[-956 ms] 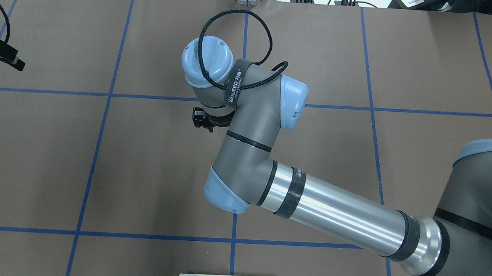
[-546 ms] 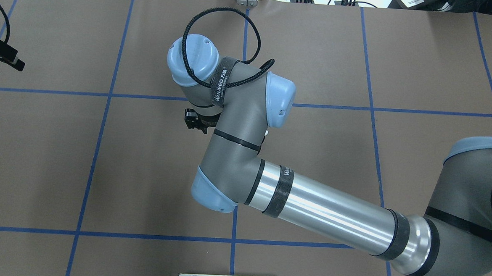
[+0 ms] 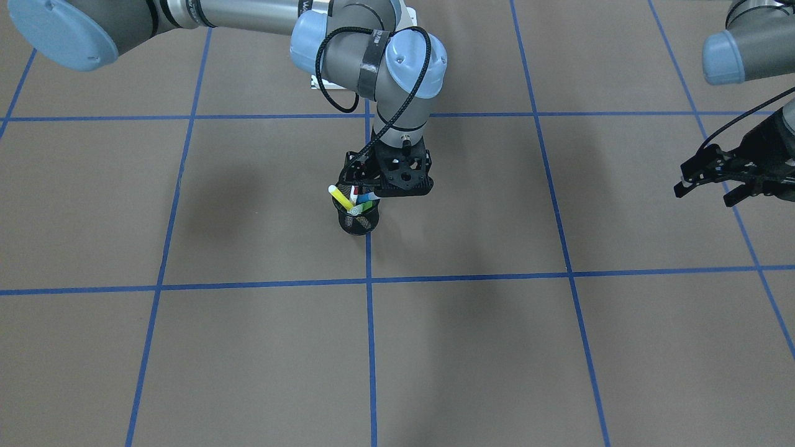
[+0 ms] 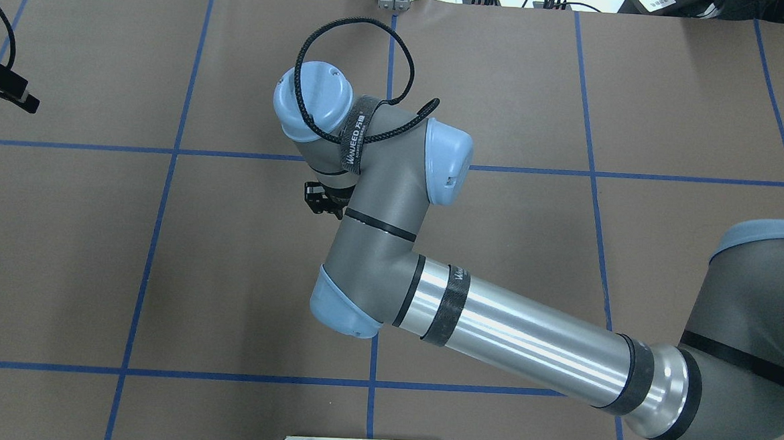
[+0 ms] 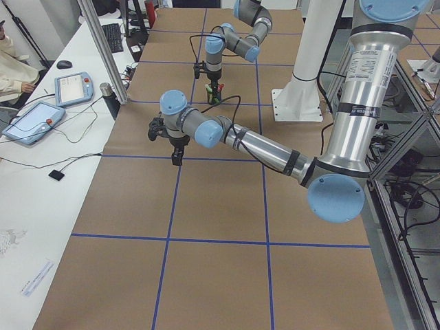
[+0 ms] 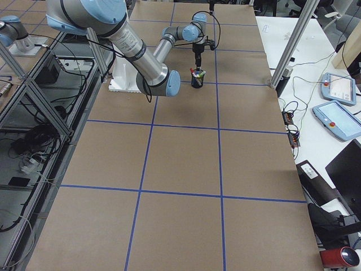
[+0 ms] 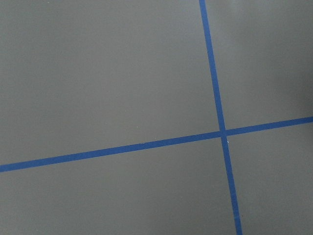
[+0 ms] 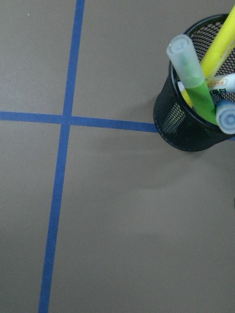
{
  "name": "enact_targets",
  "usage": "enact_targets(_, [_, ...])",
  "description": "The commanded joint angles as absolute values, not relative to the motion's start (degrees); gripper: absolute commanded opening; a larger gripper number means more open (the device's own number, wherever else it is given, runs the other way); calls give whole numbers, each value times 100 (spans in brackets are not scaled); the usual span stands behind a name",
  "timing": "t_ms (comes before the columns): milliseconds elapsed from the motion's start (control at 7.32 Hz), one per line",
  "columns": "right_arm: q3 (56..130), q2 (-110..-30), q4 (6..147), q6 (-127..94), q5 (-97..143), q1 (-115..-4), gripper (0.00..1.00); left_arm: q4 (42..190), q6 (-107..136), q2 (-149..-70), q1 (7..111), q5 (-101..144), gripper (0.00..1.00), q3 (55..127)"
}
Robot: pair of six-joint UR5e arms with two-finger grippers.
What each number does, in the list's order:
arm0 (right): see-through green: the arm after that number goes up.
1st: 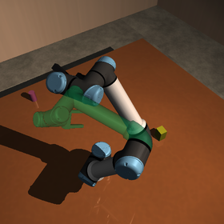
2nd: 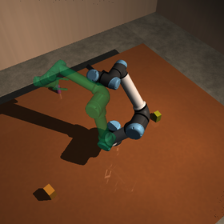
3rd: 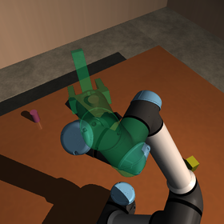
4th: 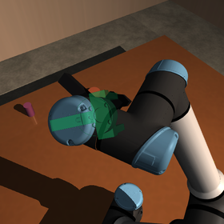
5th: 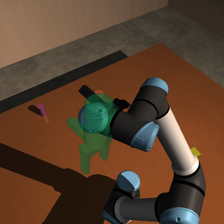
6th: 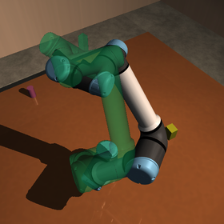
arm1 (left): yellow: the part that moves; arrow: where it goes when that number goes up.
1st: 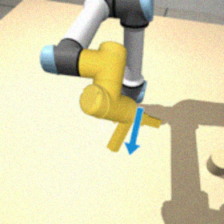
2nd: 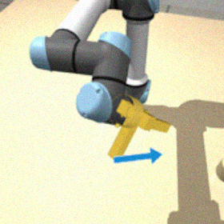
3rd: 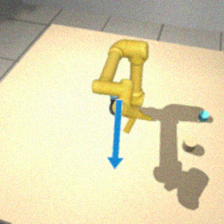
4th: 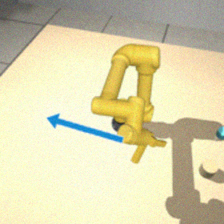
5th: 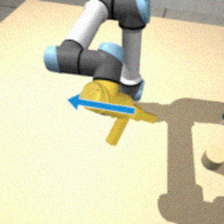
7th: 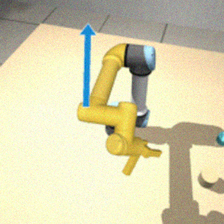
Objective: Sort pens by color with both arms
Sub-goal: 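Position the right gripper above the pens in the cup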
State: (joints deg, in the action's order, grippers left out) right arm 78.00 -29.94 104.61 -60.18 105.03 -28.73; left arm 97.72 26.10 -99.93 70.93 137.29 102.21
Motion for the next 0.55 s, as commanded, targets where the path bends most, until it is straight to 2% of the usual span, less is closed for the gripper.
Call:
enact_targets(0, [7787,-2971,10477,-5854,10503,-2883,81,9773,2610,-9993,7093,13729,100,10222])
enact_targets(410, [7778,-2953,10477,-5784,10494,-2892,73,9773,2610,-9993,7093,13729,100,10222])
